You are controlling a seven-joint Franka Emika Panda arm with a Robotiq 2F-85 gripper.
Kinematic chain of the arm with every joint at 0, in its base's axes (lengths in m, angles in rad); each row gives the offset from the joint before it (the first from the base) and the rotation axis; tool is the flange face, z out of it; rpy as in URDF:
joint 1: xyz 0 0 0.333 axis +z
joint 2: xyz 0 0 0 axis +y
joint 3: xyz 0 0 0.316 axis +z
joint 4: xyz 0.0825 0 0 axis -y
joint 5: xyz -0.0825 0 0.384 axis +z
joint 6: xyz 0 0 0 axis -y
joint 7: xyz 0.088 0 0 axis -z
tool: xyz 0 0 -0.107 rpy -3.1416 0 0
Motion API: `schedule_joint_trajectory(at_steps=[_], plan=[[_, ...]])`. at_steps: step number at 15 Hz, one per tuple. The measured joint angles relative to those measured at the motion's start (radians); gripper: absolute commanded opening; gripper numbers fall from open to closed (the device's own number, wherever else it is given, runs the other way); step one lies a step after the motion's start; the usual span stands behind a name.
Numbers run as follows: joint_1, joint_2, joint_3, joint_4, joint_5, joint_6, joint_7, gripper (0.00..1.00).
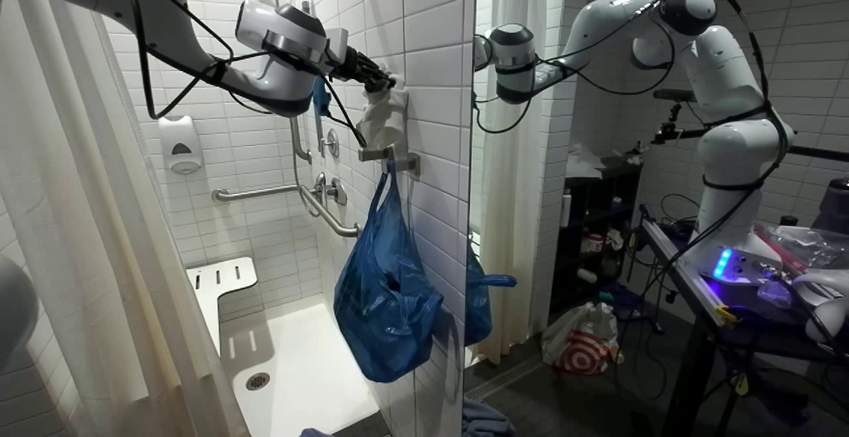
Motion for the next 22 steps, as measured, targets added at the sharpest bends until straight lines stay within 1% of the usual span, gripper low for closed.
schedule_joint_trajectory(at_steps=[4,11,15,19,22], plan=[[-0.001,-0.039,0.009,-0.047,0.072,0.002,-0.01,0.02],[-0.008,-0.134,0.023,-0.125,0.136,0.002,-0.01,0.02],[-0.005,-0.196,0.017,-0.16,0.143,0.002,-0.008,0.02],[0.025,-0.235,-0.023,-0.174,0.143,0.002,0.006,0.02],[0.075,-0.251,-0.083,-0.182,0.14,0.001,0.026,0.02]])
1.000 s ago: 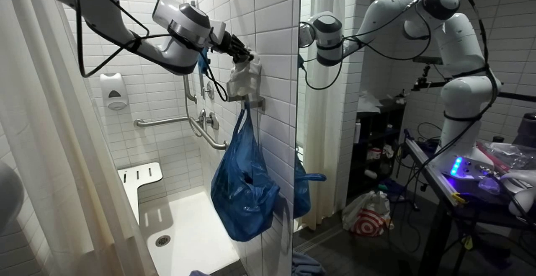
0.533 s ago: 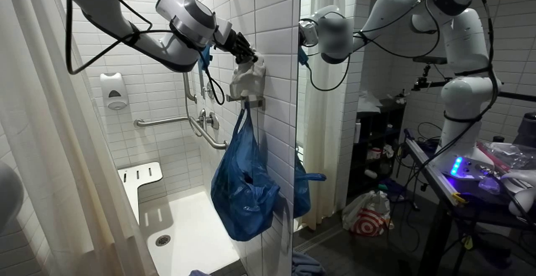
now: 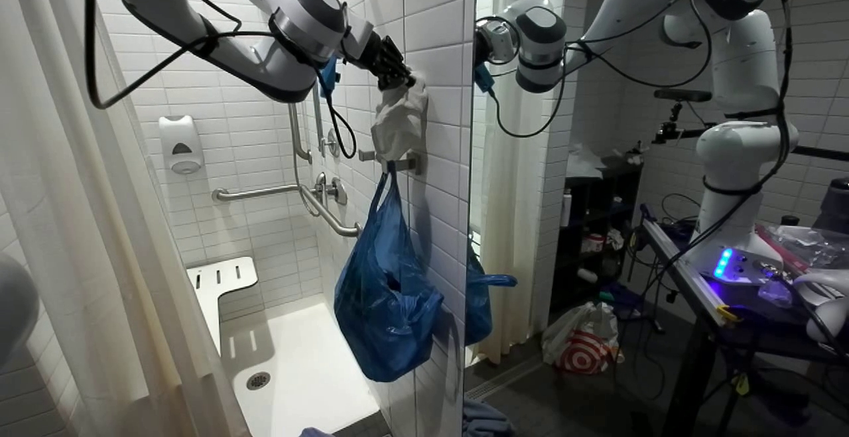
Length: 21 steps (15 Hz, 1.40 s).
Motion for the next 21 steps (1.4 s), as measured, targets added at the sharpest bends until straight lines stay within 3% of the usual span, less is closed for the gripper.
schedule_joint_trajectory(at_steps=[12,16,21], plan=[[0.314,0.028,-0.382,0.037,-0.007,-0.001,0.033,0.02],[0.352,0.092,-0.461,0.099,-0.007,-0.01,0.028,0.02],[0.351,0.196,-0.484,0.165,0.022,-0.037,-0.012,0.02]])
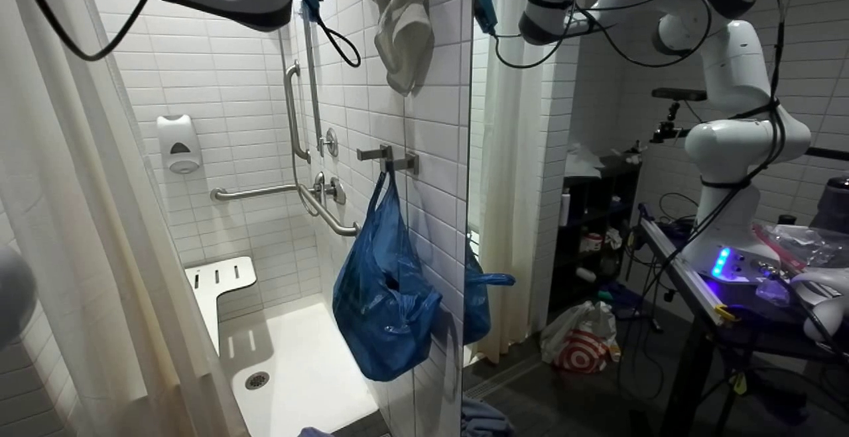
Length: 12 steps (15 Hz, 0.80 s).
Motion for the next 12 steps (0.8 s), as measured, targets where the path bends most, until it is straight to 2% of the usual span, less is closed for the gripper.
schedule_joint_trajectory(at_steps=[6,12], plan=[[-0.05,0.185,0.009,0.037,0.256,-0.003,-0.233,0.02],[-0.166,0.255,0.075,0.112,0.429,-0.066,-0.411,0.02]])
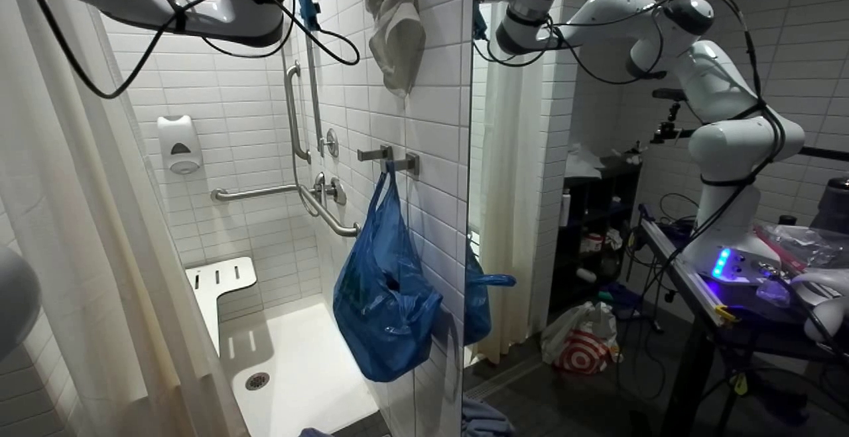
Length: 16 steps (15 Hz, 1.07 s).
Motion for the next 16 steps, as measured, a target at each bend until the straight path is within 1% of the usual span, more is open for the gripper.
schedule_joint_trajectory(at_steps=[4,11,13,16], plan=[[-0.078,0.0,0.043,0.063,0.049,-0.044,-0.064,0.02],[-0.133,0.001,0.099,0.164,0.054,-0.151,-0.111,0.02],[-0.154,0.001,0.131,0.199,0.054,-0.178,-0.125,0.02],[-0.195,0.001,0.199,0.259,0.049,-0.218,-0.146,0.02]])
